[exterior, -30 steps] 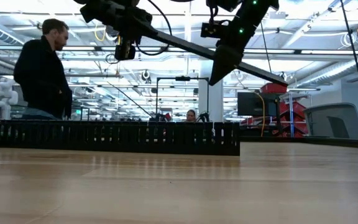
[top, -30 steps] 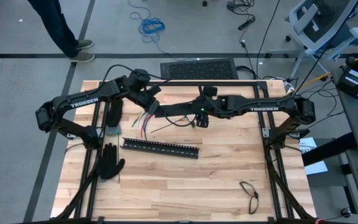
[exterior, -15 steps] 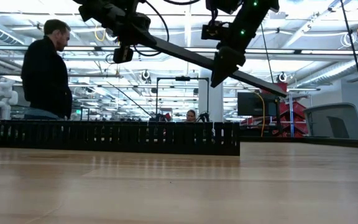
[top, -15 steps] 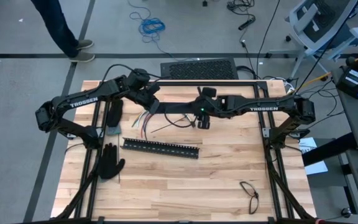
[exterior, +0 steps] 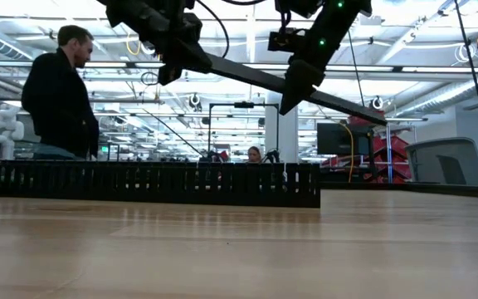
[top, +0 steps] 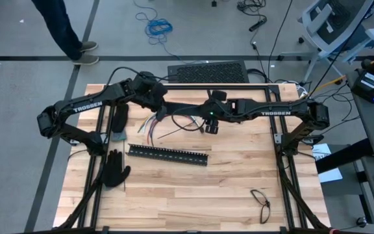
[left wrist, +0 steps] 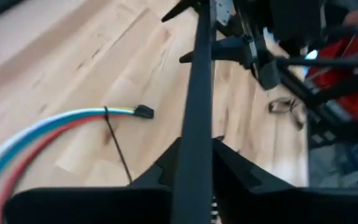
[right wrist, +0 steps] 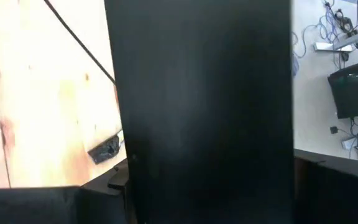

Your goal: Ziptie cables

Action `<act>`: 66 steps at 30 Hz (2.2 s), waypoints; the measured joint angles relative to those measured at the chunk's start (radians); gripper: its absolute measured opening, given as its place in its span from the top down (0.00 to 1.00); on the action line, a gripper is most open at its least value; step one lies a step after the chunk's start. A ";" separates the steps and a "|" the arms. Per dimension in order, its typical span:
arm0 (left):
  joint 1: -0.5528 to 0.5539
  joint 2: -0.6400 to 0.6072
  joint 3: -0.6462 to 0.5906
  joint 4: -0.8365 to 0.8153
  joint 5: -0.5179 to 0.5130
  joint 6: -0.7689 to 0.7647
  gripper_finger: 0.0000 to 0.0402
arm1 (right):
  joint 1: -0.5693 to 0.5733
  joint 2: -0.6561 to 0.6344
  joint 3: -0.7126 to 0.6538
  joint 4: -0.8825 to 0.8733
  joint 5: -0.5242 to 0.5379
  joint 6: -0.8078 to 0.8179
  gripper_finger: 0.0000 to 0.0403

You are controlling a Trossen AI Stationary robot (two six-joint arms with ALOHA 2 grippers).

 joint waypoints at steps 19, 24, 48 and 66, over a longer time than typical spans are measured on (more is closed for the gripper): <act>-0.001 -0.015 -0.002 -0.031 -0.130 0.293 0.45 | -0.018 -0.004 0.005 -0.060 -0.114 0.090 0.74; -0.004 -0.037 -0.002 -0.154 -0.144 0.407 0.46 | -0.088 -0.003 0.005 -0.243 -0.233 0.125 0.66; -0.160 0.021 -0.123 0.037 -0.505 0.500 0.46 | -0.175 -0.018 -0.345 -0.060 -0.376 0.107 0.67; -0.279 0.221 -0.123 0.065 -0.559 0.415 0.46 | -0.258 0.016 -0.447 0.037 -0.465 0.056 0.68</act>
